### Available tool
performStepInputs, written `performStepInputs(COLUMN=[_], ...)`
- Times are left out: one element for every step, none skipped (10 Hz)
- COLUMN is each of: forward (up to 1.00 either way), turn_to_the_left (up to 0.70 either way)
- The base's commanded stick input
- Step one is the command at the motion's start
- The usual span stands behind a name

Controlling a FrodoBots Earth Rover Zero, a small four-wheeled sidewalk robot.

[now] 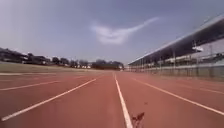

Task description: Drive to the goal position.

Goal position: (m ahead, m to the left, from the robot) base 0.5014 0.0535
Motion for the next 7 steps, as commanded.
performStepInputs(forward=[0.7, 0.7, 0.7, 0.7, 0.7, 0.7, 0.7], turn_to_the_left=[0.0, 0.0, 0.0, 0.0, 0.0, 0.0, 0.0])
